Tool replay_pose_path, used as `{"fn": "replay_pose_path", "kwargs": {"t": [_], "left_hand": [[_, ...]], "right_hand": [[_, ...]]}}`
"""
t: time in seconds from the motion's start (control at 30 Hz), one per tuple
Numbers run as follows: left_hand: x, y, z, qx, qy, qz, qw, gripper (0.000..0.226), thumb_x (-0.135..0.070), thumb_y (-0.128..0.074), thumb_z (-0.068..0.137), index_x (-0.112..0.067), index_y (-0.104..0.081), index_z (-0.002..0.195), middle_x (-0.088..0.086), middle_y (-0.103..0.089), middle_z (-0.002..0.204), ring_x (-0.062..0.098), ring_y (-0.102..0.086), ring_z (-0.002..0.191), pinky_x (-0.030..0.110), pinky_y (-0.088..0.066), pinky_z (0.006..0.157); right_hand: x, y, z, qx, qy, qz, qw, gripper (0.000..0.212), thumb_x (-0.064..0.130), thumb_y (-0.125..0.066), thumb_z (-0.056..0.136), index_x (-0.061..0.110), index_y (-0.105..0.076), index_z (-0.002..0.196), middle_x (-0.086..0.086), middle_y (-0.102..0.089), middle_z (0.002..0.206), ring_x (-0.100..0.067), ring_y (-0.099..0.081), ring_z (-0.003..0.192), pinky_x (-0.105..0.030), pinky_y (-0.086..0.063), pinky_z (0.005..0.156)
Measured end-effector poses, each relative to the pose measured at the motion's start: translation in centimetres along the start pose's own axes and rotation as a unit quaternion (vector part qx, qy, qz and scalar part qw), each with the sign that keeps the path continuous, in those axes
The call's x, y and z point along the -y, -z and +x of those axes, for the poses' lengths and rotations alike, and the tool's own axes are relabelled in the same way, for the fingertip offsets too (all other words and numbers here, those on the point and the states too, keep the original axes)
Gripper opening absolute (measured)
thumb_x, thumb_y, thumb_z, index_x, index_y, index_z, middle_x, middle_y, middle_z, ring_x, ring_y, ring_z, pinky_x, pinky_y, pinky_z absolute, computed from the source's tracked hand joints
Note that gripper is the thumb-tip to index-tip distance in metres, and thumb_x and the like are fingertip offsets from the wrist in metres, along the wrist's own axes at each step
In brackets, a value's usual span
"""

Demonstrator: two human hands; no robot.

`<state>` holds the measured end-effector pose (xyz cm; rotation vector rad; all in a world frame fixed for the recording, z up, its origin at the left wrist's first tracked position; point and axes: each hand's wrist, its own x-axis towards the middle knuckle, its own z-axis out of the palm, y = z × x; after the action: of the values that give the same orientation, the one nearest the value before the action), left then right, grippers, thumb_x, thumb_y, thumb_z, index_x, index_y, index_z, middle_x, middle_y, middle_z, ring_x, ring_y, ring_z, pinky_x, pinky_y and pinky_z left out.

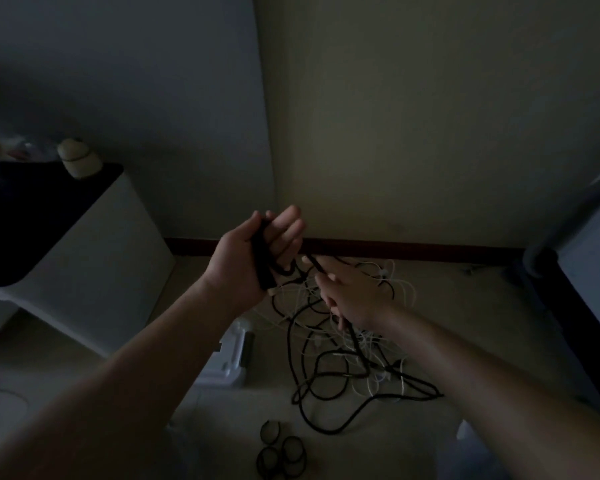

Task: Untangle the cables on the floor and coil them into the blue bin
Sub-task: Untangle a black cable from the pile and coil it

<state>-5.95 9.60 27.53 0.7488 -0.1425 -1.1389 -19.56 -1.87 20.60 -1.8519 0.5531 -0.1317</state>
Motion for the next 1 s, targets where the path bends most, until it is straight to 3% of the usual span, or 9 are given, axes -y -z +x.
{"fn": "replay_pose_path", "kwargs": {"t": [0.13, 0.3, 0.37, 0.4, 0.47, 0.63, 0.77, 0.87, 1.0], "left_hand": [[-1.5, 0.7, 0.4, -0.01, -0.04, 0.011, 0.999, 0.03, -0.026, -0.027, 0.109, -0.018, -0.051, 0.092, 0.007, -0.072, 0.119, 0.019, -0.072, 0.104, 0.033, -0.056, 0.088], [-3.1, 2.3, 1.2, -0.031, -0.074, 0.013, 0.997, 0.033, -0.027, -0.025, 0.109, -0.018, -0.05, 0.089, 0.009, -0.071, 0.12, 0.023, -0.071, 0.107, 0.035, -0.057, 0.088], [-3.0, 2.5, 1.4, -0.037, -0.077, 0.035, 0.996, 0.034, -0.028, -0.024, 0.109, -0.018, -0.049, 0.088, 0.01, -0.071, 0.121, 0.025, -0.069, 0.11, 0.037, -0.053, 0.09], [-2.8, 2.4, 1.4, -0.04, -0.078, 0.05, 0.995, 0.035, -0.028, -0.024, 0.11, -0.018, -0.049, 0.088, 0.01, -0.07, 0.122, 0.025, -0.069, 0.11, 0.038, -0.052, 0.091], [-2.1, 2.2, 1.5, -0.049, -0.081, 0.093, 0.991, 0.032, -0.026, -0.024, 0.11, -0.016, -0.048, 0.091, 0.012, -0.07, 0.122, 0.027, -0.069, 0.11, 0.039, -0.052, 0.091], [0.4, 1.8, 1.6, -0.062, -0.104, 0.28, 0.952, 0.023, -0.019, -0.032, 0.109, -0.012, -0.048, 0.094, 0.011, -0.076, 0.105, 0.028, -0.072, 0.101, 0.042, -0.052, 0.094], [1.8, 1.5, 0.8, -0.013, -0.083, 0.424, 0.902, 0.025, -0.013, -0.035, 0.108, -0.007, -0.052, 0.09, -0.002, -0.073, 0.072, 0.009, -0.069, 0.067, 0.026, -0.053, 0.066], [2.6, 1.2, 0.4, 0.024, -0.059, 0.516, 0.854, 0.032, -0.013, -0.039, 0.106, -0.006, -0.056, 0.08, 0.004, -0.059, 0.062, 0.015, -0.052, 0.052, 0.027, -0.043, 0.051], [3.5, 0.7, -0.1, 0.081, 0.024, 0.495, 0.865, 0.04, -0.022, -0.031, 0.107, -0.006, -0.052, 0.077, 0.005, -0.056, 0.047, 0.014, -0.038, 0.034, 0.027, -0.023, 0.038]], "right_hand": [[-0.4, 0.0, 0.1, 0.04, -0.044, -0.073, 0.996, 0.051, 0.034, -0.041, 0.104, 0.041, -0.027, 0.153, -0.001, -0.054, 0.083, -0.008, -0.05, 0.055, -0.029, -0.05, 0.053], [0.5, -0.6, -0.9, 0.119, -0.041, -0.187, 0.974, 0.05, 0.039, -0.038, 0.105, 0.028, -0.032, 0.153, 0.017, -0.042, 0.076, 0.004, -0.042, 0.061, -0.016, -0.04, 0.062], [1.5, -0.9, -1.2, 0.102, 0.019, -0.282, 0.954, 0.039, 0.037, -0.038, 0.105, 0.017, -0.053, 0.135, 0.01, -0.047, 0.071, -0.004, -0.047, 0.064, -0.027, -0.035, 0.063], [1.9, -1.0, -1.4, 0.093, 0.043, -0.308, 0.946, 0.031, 0.036, -0.04, 0.104, 0.015, -0.062, 0.112, 0.005, -0.051, 0.07, -0.014, -0.052, 0.066, -0.032, -0.035, 0.064], [2.4, -1.0, -1.5, 0.082, 0.075, -0.311, 0.944, 0.038, 0.038, -0.045, 0.101, 0.015, -0.053, 0.072, -0.002, -0.05, 0.063, -0.025, -0.054, 0.063, -0.036, -0.037, 0.06], [4.4, -0.5, -1.7, 0.057, 0.121, -0.301, 0.944, 0.046, 0.046, -0.053, 0.096, 0.01, -0.06, 0.067, -0.006, -0.059, 0.058, -0.022, -0.056, 0.053, -0.038, -0.041, 0.053], [5.0, 0.3, -2.1, -0.039, 0.175, -0.234, 0.956, 0.022, 0.038, -0.07, 0.089, 0.021, -0.074, 0.076, 0.008, -0.063, 0.058, -0.008, -0.059, 0.054, -0.024, -0.04, 0.05], [4.9, 1.3, -1.8, -0.066, 0.178, -0.164, 0.968, 0.008, 0.027, -0.081, 0.081, 0.02, -0.077, 0.08, 0.017, -0.065, 0.065, 0.001, -0.062, 0.063, -0.012, -0.042, 0.058], [4.3, 3.1, -1.6, -0.126, 0.176, -0.1, 0.971, 0.03, 0.031, -0.091, 0.067, 0.024, -0.062, 0.071, 0.015, -0.059, 0.063, 0.001, -0.056, 0.059, -0.014, -0.041, 0.055]]}}
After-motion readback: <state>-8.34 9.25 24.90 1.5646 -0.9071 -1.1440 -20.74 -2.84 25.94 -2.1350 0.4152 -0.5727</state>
